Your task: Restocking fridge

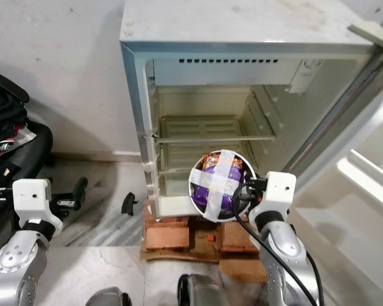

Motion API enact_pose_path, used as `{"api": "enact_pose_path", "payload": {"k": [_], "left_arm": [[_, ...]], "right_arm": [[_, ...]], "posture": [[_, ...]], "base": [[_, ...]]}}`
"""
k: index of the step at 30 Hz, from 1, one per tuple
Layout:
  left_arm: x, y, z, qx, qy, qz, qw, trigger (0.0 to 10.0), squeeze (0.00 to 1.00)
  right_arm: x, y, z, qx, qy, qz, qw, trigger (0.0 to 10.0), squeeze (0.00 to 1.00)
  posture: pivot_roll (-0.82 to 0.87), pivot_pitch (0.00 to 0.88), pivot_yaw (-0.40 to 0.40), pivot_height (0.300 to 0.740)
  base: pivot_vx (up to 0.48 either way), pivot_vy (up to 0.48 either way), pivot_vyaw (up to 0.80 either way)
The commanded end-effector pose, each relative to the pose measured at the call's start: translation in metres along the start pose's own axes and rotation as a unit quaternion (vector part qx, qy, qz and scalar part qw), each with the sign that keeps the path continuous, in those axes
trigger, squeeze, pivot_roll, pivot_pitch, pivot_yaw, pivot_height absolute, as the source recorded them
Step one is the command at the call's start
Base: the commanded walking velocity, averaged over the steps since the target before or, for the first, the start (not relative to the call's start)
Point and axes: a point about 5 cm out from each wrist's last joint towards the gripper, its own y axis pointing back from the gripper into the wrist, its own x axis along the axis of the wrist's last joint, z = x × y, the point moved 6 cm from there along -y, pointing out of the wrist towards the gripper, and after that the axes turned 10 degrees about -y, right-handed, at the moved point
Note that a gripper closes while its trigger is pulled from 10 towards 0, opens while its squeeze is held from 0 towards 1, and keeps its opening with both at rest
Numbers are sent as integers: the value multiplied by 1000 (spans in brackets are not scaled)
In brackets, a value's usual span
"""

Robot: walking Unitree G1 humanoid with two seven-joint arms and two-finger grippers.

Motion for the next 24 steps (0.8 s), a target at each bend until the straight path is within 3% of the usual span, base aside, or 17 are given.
{"api": "enact_pose_path", "payload": {"k": [1, 17, 24], "left_arm": [[1, 1, 1, -4, -2, -2, 1000, 10000, 0], [0, -3, 1, -1, 0, -6, 1000, 10000, 0], [-5, -5, -1, 7, 0, -22, 1000, 10000, 0]], "right_arm": [[11, 2, -6, 10, -2, 17, 1000, 10000, 0], [12, -1, -6, 7, -2, 15, 1000, 10000, 0], [15, -3, 0, -14, -7, 23, 1000, 10000, 0]], "posture": [[4, 123, -61, 740], [2, 125, -61, 740], [3, 126, -61, 740]], "base": [[345, 0, 0], [324, 0, 0], [0, 0, 0]]}}
